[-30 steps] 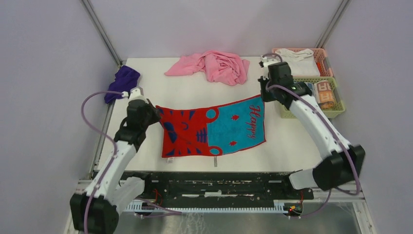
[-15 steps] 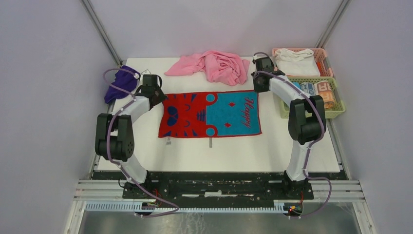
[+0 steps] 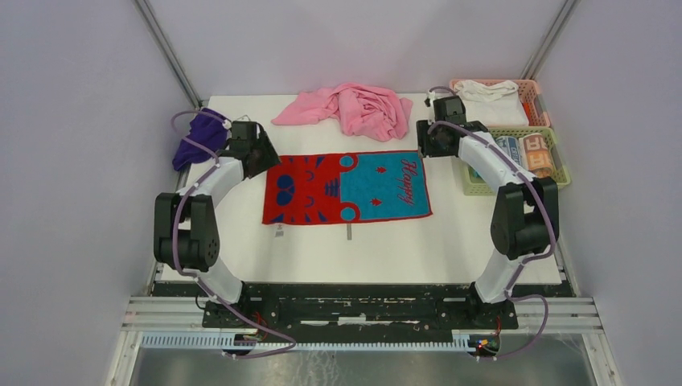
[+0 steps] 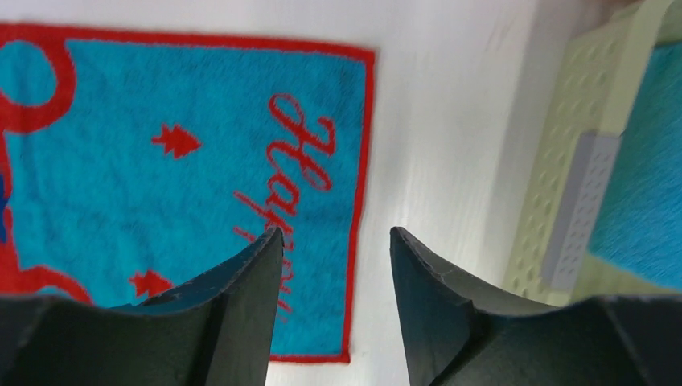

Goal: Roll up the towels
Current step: Flatten out the towel at the center of the board, then fold the towel at the center of the board.

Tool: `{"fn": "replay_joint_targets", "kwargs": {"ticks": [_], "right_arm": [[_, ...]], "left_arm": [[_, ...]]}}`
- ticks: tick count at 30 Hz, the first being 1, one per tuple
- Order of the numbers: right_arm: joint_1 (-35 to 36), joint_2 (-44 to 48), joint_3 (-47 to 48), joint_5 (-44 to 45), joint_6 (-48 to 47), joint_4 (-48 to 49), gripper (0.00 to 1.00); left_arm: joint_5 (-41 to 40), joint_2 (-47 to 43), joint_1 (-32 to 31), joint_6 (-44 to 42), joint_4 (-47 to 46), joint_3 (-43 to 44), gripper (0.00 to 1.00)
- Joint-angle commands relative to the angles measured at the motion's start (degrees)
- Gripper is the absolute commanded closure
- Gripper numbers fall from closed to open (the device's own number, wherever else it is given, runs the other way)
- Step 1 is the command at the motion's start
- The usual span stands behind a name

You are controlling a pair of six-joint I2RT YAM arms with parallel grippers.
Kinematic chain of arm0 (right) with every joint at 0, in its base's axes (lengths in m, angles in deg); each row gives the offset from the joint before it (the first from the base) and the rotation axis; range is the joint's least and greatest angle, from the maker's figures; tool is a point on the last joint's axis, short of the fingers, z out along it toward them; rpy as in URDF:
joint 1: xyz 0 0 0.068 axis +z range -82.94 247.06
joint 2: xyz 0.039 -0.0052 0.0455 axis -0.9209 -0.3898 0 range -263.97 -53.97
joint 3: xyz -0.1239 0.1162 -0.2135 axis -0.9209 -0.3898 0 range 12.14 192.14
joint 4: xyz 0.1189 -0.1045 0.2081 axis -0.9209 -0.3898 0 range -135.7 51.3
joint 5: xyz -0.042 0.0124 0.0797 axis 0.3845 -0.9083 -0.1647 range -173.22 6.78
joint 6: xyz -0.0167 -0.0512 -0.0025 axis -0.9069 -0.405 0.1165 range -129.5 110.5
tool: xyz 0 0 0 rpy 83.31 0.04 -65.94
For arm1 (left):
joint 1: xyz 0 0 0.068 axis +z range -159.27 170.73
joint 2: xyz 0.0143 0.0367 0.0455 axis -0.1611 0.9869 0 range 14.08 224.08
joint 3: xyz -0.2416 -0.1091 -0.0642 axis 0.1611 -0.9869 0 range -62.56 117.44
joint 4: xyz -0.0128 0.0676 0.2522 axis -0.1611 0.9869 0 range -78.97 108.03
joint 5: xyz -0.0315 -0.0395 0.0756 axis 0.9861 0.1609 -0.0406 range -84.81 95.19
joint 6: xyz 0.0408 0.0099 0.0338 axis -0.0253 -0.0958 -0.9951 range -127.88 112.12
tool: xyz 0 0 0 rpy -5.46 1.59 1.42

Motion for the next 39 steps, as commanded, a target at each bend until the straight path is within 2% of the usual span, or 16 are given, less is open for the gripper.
{"fn": "replay_joint_targets", "kwargs": {"ticks": [1,10,17,21,25,28,33,36,39], "right_arm": [[0.5,6.5,-7.4,-8.0,5.6,-1.1,0.39],[0.5,11.9,-22.1,-13.1,9.6,0.7,0.33],[0.5,15.2,-30.6,-11.1,12.6,-1.2,0.33],[0.5,18.8,-33.6,-9.1,13.6,-3.8,0.32],[0.5,21.7,-31.4,-7.5,12.4,-6.5,0.32],[0.5,23.7,-27.9,-8.5,9.6,-5.8,0.28],[0.5,22.6,-21.7,-9.7,3.7,-2.3,0.13],[0.5,19.0,-16.3,-9.5,0.1,-2.0,0.11],[0.5,14.3,-10.4,-14.1,-5.3,-2.2,0.12]], "left_arm": [[7.6,-4.9,-0.6,1.9,2.5,-5.6,0.33],[9.2,-10.4,-0.6,6.2,0.4,-21.2,0.33],[7.5,-17.5,-0.6,9.4,2.8,-30.0,0.32],[5.4,-24.0,-0.6,9.9,6.6,-31.5,0.29],[3.2,-29.0,-0.5,8.1,10.1,-27.7,0.24],[2.1,-28.4,-0.6,3.2,10.5,-22.0,0.21],[-0.4,-20.4,-0.4,-10.1,11.0,-11.3,0.21],[-0.9,-14.6,-0.1,-17.3,12.4,-4.3,0.21],[-0.3,-9.3,0.4,-23.0,13.4,1.4,0.22]]}}
